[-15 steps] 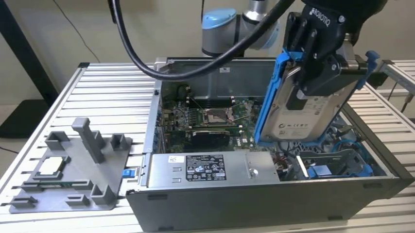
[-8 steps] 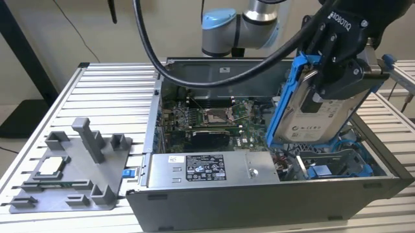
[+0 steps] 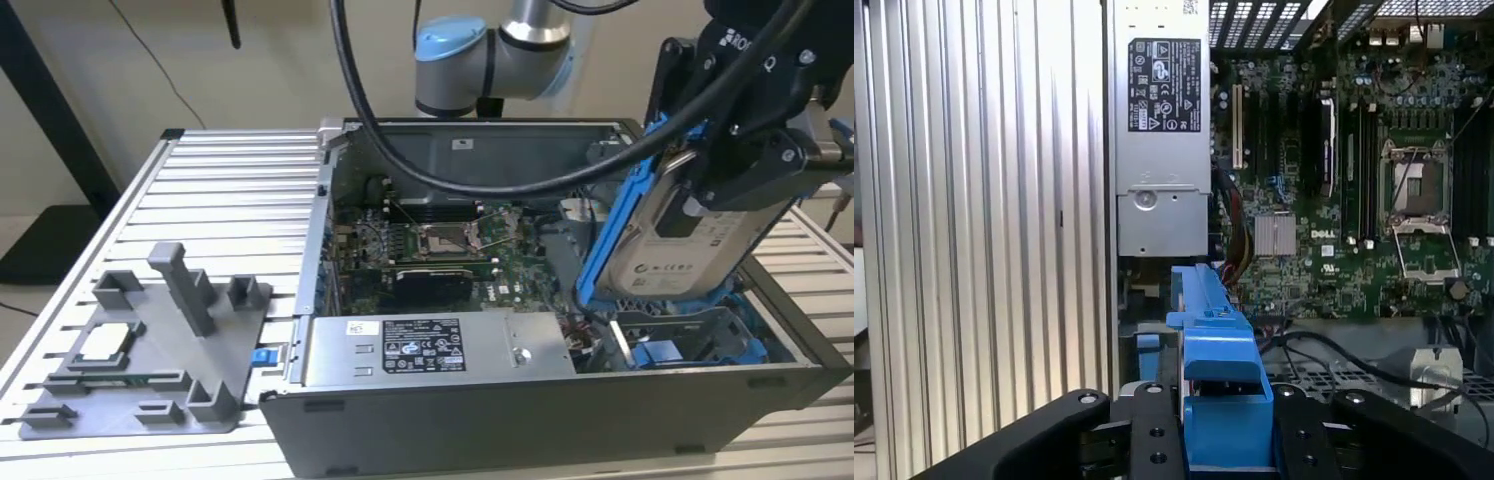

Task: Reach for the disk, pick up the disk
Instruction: 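Pick up the disk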

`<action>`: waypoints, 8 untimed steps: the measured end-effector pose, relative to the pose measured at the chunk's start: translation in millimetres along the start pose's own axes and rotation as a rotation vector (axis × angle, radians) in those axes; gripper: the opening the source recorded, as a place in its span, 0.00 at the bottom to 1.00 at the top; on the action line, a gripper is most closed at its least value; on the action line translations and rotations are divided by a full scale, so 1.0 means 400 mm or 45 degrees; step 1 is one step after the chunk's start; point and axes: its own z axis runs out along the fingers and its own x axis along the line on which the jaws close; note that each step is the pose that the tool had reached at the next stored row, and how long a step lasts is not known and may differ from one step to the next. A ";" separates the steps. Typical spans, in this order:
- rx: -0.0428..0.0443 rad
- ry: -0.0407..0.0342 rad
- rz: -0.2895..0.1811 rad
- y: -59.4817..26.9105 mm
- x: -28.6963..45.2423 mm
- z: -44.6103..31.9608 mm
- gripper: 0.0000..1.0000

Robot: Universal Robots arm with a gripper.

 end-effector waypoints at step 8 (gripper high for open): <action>0.000 0.0002 0.000 -0.053 0.016 0.005 0.00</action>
